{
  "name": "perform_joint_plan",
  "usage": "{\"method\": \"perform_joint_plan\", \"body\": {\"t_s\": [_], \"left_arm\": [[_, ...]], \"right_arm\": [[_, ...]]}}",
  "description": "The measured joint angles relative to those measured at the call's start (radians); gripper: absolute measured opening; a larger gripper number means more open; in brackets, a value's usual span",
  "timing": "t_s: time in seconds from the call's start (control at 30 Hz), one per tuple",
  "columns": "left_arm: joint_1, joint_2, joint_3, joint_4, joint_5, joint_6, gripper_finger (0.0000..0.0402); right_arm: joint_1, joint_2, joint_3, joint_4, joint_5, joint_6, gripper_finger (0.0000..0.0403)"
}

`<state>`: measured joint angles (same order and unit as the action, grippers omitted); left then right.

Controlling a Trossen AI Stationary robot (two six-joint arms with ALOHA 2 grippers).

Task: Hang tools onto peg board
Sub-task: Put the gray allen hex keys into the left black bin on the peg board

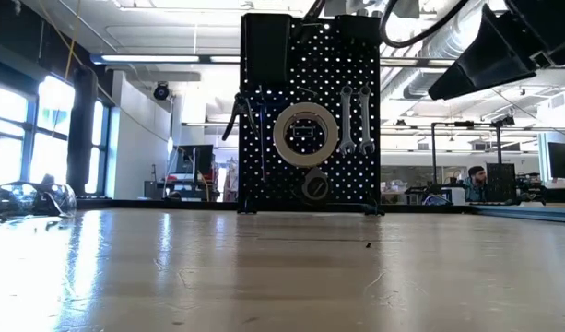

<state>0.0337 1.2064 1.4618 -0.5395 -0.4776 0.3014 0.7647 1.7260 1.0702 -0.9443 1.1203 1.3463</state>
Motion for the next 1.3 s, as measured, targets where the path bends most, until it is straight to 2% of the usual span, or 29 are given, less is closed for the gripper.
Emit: {"method": "perform_joint_plan", "body": {"t_s": [0.23,0.4,0.6,0.8,1.3], "left_arm": [[0.133,0.122,0.257,-0.172,0.0,0.091,0.0031],[0.213,0.258,0.452,-0.329,0.066,0.139,0.0031],[0.277,0.434,0.689,-0.558,0.099,0.156,0.0031],[0.315,0.56,0.871,-0.735,0.107,0.156,0.0031],[0.335,0.58,0.884,-0.758,0.149,0.175,0.0047]], "right_arm": [[-0.015,0.0,0.0,0.059,0.013,-0.03,0.0204],[-0.015,0.0,0.0,0.109,0.026,-0.064,0.0204],[-0.014,0.001,0.0,0.122,0.023,-0.064,0.0204],[-0.014,0.002,-0.001,0.128,0.023,-0.064,0.0204],[-0.014,0.003,-0.046,0.205,0.031,-0.068,0.0204]]}}
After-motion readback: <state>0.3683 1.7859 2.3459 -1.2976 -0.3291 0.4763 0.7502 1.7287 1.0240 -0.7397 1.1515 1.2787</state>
